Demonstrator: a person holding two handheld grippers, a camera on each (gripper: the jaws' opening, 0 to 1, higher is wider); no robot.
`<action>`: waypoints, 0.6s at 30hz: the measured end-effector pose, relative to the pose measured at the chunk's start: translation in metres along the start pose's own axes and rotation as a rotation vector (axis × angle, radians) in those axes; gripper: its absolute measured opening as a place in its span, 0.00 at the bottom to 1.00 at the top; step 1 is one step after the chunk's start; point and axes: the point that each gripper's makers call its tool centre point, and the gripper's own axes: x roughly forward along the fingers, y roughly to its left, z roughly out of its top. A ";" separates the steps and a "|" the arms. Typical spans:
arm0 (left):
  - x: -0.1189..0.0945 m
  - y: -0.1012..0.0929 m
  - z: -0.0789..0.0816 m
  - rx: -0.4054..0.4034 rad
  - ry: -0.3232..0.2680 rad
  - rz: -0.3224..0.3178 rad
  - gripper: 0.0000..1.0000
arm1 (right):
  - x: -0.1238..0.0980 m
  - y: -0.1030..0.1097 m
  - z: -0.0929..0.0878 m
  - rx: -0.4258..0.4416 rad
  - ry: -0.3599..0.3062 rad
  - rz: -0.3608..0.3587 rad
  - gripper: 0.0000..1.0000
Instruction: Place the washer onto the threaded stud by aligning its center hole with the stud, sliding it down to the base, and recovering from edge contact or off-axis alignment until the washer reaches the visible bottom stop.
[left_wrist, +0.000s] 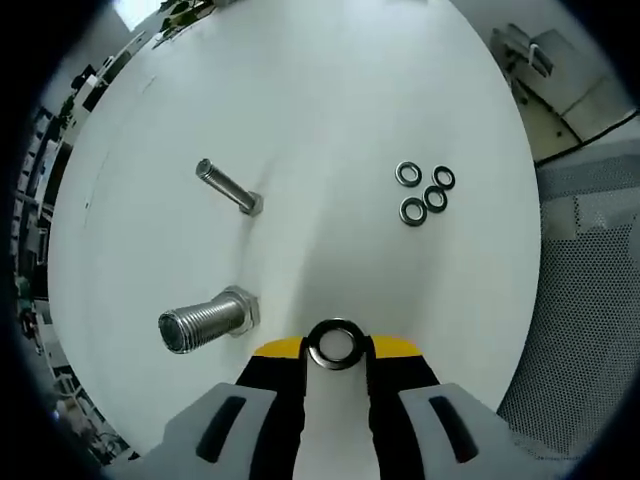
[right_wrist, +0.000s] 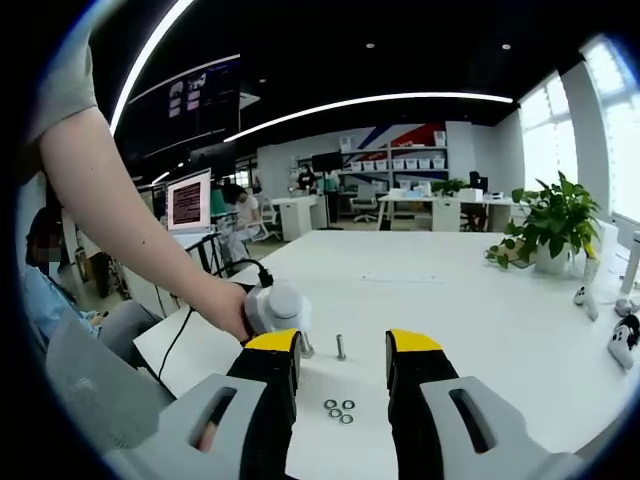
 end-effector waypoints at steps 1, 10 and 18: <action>0.000 0.000 0.000 0.001 -0.001 0.000 0.21 | 0.000 0.000 0.000 -0.002 0.002 0.002 0.36; -0.001 0.001 0.001 -0.041 -0.045 -0.005 0.20 | 0.000 0.001 0.001 0.000 -0.002 0.005 0.36; 0.000 0.003 0.001 -0.056 -0.067 0.004 0.19 | 0.000 0.001 0.001 0.001 -0.004 0.004 0.36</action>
